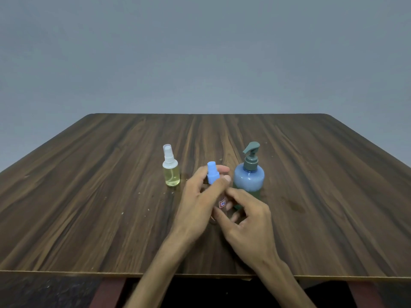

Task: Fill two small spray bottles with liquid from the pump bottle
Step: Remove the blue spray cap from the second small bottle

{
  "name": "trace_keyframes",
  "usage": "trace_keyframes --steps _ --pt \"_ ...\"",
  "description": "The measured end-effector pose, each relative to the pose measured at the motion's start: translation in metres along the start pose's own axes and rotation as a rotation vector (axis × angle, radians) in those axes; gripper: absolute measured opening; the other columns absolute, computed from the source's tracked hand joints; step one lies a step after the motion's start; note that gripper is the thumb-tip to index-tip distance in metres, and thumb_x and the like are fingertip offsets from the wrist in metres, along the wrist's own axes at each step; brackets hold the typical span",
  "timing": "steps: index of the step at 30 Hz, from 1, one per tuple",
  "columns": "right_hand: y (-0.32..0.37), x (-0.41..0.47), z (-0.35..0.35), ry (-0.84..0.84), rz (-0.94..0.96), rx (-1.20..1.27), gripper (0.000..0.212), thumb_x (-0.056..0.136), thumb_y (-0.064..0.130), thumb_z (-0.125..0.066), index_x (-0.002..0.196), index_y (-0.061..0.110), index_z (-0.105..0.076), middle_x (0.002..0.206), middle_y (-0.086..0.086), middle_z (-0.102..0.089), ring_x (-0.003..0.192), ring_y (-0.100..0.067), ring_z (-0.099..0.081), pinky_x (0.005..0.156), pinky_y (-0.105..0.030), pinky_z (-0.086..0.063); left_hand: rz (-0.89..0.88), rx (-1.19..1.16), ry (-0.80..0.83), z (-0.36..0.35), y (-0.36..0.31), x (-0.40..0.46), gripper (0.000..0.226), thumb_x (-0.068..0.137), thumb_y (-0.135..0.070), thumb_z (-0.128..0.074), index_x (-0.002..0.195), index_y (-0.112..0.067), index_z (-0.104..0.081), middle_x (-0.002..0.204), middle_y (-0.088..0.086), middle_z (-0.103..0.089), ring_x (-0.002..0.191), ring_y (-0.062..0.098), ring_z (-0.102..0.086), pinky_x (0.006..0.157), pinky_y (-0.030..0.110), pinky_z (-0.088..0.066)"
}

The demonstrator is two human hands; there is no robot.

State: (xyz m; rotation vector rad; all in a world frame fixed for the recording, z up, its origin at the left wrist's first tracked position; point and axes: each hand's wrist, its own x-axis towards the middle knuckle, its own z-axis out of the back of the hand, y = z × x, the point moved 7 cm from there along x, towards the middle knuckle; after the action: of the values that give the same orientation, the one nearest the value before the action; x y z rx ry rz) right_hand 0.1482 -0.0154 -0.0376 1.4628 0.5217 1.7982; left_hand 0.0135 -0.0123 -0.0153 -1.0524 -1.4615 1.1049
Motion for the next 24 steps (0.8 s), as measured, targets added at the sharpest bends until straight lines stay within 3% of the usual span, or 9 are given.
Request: trace_keyframes --steps 2,4,7,10,14,17,21,24 --pt "0.001 -0.001 0.003 -0.049 0.005 -0.014 0.030 0.083 0.038 -0.082 0.110 0.025 -0.079 0.085 0.013 -0.071 0.072 -0.015 -0.067 0.054 -0.034 -0.056 -0.037 -0.048 -0.025 0.007 0.000 -0.002 0.021 0.095 -0.020 -0.067 0.110 -0.012 -0.078 0.085 -0.008 -0.077 0.071 0.002 -0.070 0.065 0.016 -0.056" --pt "0.002 -0.003 0.004 -0.079 0.001 -0.041 0.030 0.082 0.038 -0.083 0.108 0.024 -0.079 0.086 0.015 -0.071 0.074 -0.014 -0.068 0.057 -0.034 -0.058 -0.111 -0.005 -0.098 0.017 -0.004 -0.002 0.014 0.090 -0.017 -0.074 0.102 -0.015 -0.081 0.092 -0.003 -0.079 0.078 0.003 -0.072 0.072 0.016 -0.057" --pt "0.002 -0.006 0.005 -0.103 0.006 -0.094 0.032 0.079 0.040 -0.084 0.106 0.024 -0.079 0.087 0.016 -0.069 0.075 -0.013 -0.067 0.060 -0.031 -0.057 -0.188 -0.010 -0.222 0.029 -0.006 -0.002 0.013 0.090 -0.003 -0.088 0.092 -0.013 -0.080 0.080 -0.005 -0.074 0.073 0.008 -0.067 0.074 0.023 -0.056" --pt "0.002 -0.006 0.007 -0.123 0.007 -0.133 0.031 0.077 0.038 -0.087 0.103 0.025 -0.078 0.086 0.017 -0.068 0.075 -0.013 -0.066 0.061 -0.030 -0.057 -0.257 -0.115 -0.335 0.046 -0.012 0.001 0.010 0.089 -0.018 -0.088 0.092 -0.014 -0.079 0.087 0.002 -0.071 0.080 0.017 -0.061 0.079 0.036 -0.052" --pt "0.000 -0.008 0.009 -0.151 -0.007 -0.162 0.029 0.078 0.039 -0.086 0.102 0.026 -0.078 0.085 0.019 -0.068 0.074 -0.010 -0.067 0.061 -0.027 -0.058 -0.311 -0.110 -0.386 0.060 -0.022 0.005 0.005 0.094 -0.012 -0.081 0.099 -0.013 -0.080 0.085 -0.009 -0.073 0.071 0.008 -0.058 0.069 0.020 -0.051" --pt "-0.001 -0.010 0.010 -0.179 -0.021 -0.182 0.028 0.077 0.032 -0.090 0.102 0.026 -0.078 0.083 0.020 -0.067 0.074 -0.010 -0.067 0.060 -0.024 -0.056 -0.332 -0.158 -0.473 0.078 -0.024 0.004 0.006 0.099 -0.002 -0.077 0.104 -0.005 -0.078 0.102 0.007 -0.077 0.069 0.010 -0.063 0.068 0.021 -0.056" --pt "0.000 -0.010 0.014 -0.212 -0.037 -0.160 0.030 0.078 0.037 -0.085 0.105 0.025 -0.079 0.082 0.019 -0.068 0.074 -0.009 -0.068 0.055 -0.026 -0.055 -0.423 0.216 -0.500 0.091 -0.027 -0.001 0.022 0.090 0.007 -0.084 0.104 -0.010 -0.079 0.102 0.002 -0.081 0.087 0.012 -0.076 0.079 0.024 -0.061" --pt "-0.001 -0.009 0.013 -0.194 -0.040 -0.155 0.034 0.079 0.042 -0.082 0.107 0.024 -0.079 0.085 0.019 -0.070 0.076 -0.008 -0.069 0.055 -0.028 -0.057 -0.419 0.648 -0.380 0.080 -0.009 0.005 0.027 0.080 0.003 -0.088 0.093 -0.019 -0.078 0.089 -0.009 -0.078 0.080 0.013 -0.074 0.076 0.035 -0.061"
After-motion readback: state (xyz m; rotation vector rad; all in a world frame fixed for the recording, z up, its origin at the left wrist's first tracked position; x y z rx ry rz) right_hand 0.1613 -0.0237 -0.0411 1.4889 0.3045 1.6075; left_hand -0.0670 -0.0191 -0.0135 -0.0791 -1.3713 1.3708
